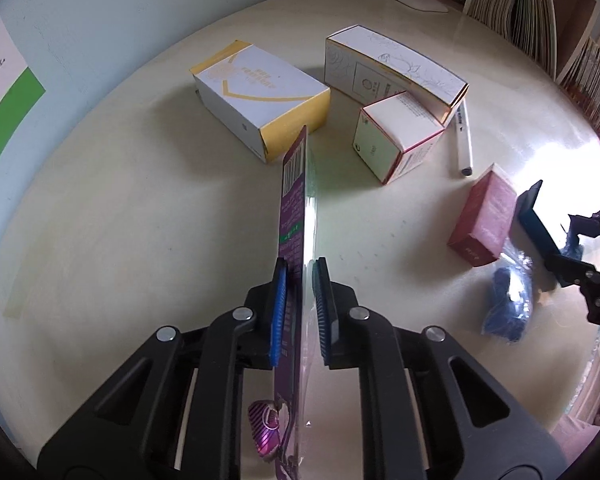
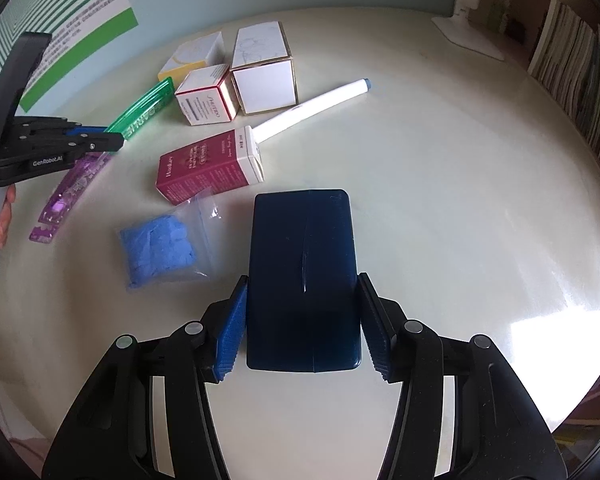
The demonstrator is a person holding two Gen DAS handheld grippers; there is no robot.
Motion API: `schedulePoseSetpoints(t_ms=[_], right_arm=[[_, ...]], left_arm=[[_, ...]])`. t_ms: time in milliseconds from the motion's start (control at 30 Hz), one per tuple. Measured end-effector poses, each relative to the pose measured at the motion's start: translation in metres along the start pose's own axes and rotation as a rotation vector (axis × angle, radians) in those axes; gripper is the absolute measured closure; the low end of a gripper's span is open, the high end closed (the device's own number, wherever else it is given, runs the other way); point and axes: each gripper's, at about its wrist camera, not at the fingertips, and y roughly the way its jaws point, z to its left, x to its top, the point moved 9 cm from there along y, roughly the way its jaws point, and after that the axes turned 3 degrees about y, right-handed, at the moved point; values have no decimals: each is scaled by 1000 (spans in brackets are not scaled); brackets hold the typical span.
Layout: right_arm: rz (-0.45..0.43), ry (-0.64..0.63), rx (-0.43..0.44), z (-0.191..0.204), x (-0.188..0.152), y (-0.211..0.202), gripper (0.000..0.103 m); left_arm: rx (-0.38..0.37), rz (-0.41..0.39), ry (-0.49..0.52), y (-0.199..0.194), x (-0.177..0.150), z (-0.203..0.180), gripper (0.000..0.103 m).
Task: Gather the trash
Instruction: 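Carry the package and sponge over the teal wastebasket with both tools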
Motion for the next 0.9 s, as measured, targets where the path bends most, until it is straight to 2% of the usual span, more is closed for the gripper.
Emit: schedulePoseSetpoints(t_ms=[233, 467, 900], right_arm=[[-3, 24, 29, -2, 2, -2, 50], [-19, 14, 46, -1, 2, -11, 50], [-96, 46, 60, -19, 8, -43, 50]], left_arm=[[-33, 3, -37, -14, -14, -7, 92], [-54, -34, -85, -35, -16, -16, 92], [-37, -101, -85, -73, -13, -36, 92]])
